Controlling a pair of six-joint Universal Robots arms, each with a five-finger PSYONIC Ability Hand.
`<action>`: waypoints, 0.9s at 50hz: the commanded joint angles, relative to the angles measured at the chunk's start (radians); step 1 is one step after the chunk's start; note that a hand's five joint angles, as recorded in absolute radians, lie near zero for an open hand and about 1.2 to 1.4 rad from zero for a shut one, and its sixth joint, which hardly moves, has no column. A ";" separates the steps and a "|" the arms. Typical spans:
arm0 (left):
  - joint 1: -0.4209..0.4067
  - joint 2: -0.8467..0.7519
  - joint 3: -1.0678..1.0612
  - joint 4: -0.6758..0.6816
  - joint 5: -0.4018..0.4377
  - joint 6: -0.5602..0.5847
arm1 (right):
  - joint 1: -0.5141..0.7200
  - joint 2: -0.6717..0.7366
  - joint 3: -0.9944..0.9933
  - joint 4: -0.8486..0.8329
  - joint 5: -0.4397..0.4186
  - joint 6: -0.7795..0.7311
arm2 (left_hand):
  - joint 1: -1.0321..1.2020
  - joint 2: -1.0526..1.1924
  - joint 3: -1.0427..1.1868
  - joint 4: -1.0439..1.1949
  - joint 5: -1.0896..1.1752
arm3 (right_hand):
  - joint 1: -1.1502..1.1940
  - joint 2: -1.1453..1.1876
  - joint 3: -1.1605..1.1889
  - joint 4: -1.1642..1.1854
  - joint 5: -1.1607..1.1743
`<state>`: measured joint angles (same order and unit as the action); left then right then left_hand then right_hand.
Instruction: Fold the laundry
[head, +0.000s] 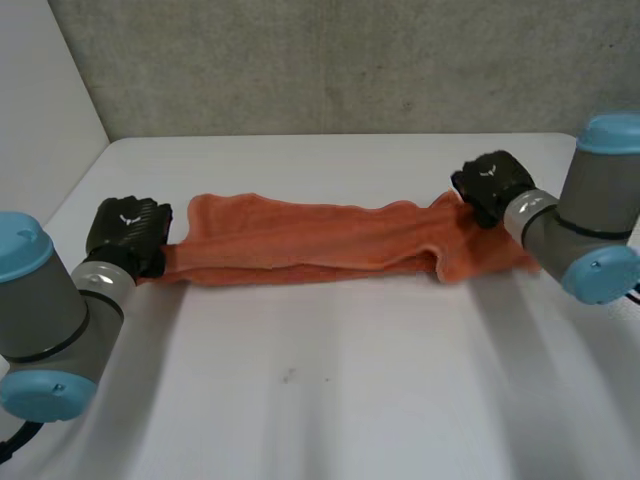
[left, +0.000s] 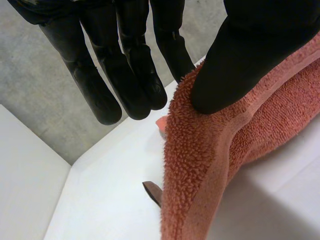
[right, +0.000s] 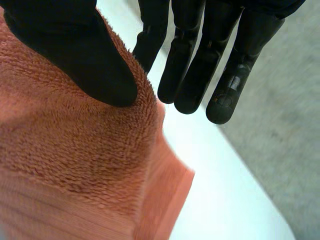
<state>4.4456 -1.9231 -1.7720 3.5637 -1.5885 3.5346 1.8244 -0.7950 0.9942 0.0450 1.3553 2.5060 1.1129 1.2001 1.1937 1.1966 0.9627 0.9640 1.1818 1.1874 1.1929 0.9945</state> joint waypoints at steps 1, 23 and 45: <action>0.015 -0.004 -0.001 0.003 -0.001 0.000 | 0.042 0.060 0.000 -0.117 -0.041 0.066 | 0.283 0.196 0.203 0.200 0.259 | 0.432 0.215 0.209 0.203 0.227; 0.015 -0.014 -0.001 0.004 0.001 0.000 | 0.078 -0.231 0.316 -0.140 0.183 0.240 | 0.283 0.196 0.203 0.200 0.259 | -0.498 -0.715 -0.721 -0.727 -0.703; 0.015 -0.010 -0.007 0.001 0.002 0.000 | 0.122 -0.224 0.650 -0.379 0.041 0.545 | 0.283 0.196 0.203 0.200 0.259 | -0.404 -0.621 -0.627 -0.632 -0.608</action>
<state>4.4609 -1.9330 -1.7768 3.5665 -1.5863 3.5343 1.9145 -1.1395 1.6562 -0.1888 1.3952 3.0284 1.1129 1.2001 1.1937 1.1967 0.9627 0.3952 0.4620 0.4653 0.4693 0.2796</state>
